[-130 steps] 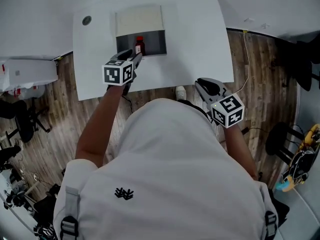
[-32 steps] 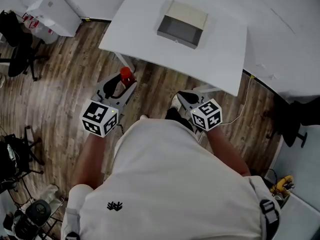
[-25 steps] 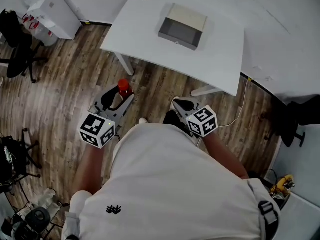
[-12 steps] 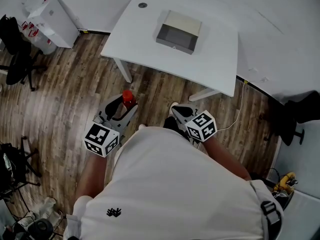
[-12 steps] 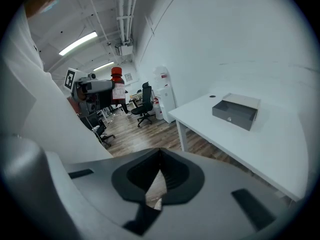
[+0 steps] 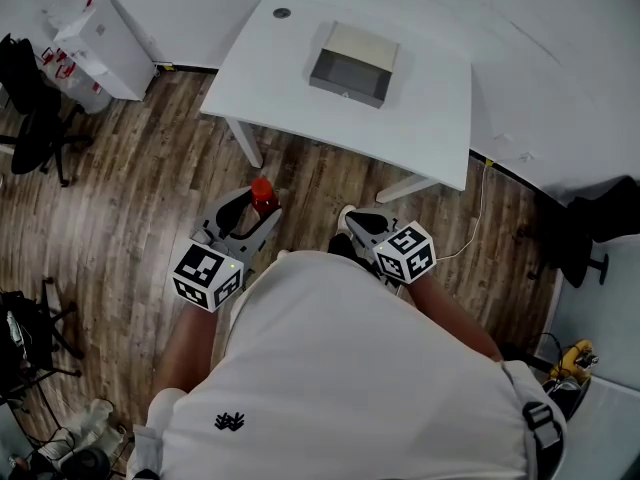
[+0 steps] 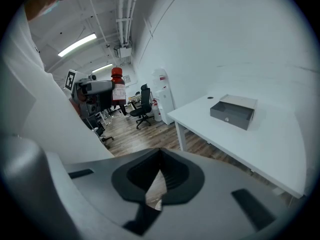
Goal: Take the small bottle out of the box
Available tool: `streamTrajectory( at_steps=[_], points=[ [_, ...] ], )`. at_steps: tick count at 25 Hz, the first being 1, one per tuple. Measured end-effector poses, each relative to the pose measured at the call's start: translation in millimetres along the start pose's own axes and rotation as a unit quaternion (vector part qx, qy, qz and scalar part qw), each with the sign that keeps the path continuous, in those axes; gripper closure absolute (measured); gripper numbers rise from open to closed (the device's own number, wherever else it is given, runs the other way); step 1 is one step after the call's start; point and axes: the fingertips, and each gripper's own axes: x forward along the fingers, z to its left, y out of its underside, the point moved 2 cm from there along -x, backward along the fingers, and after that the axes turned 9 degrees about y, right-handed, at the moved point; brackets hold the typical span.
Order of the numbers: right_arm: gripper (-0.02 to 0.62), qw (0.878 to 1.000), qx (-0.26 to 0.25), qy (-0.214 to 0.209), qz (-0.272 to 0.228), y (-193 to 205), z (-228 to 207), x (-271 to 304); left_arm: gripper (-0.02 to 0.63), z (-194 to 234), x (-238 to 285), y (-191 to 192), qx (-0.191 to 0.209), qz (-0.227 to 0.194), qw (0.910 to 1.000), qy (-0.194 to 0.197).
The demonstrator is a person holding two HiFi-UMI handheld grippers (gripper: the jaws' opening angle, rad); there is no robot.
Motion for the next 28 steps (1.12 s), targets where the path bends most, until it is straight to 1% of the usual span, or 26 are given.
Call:
streamTrajectory(
  at_steps=[9,28],
  points=[
    [0.589,1.000,0.000,0.002,-0.001,-3,0,1,0.402,-2,0,2,-0.003,-0.007,1.0000,0.002],
    [0.589,1.000,-0.026,0.004,0.006,-4,10,13,0.403,7,-9,7,-0.007,-0.004,1.0000,0.001]
  ],
)
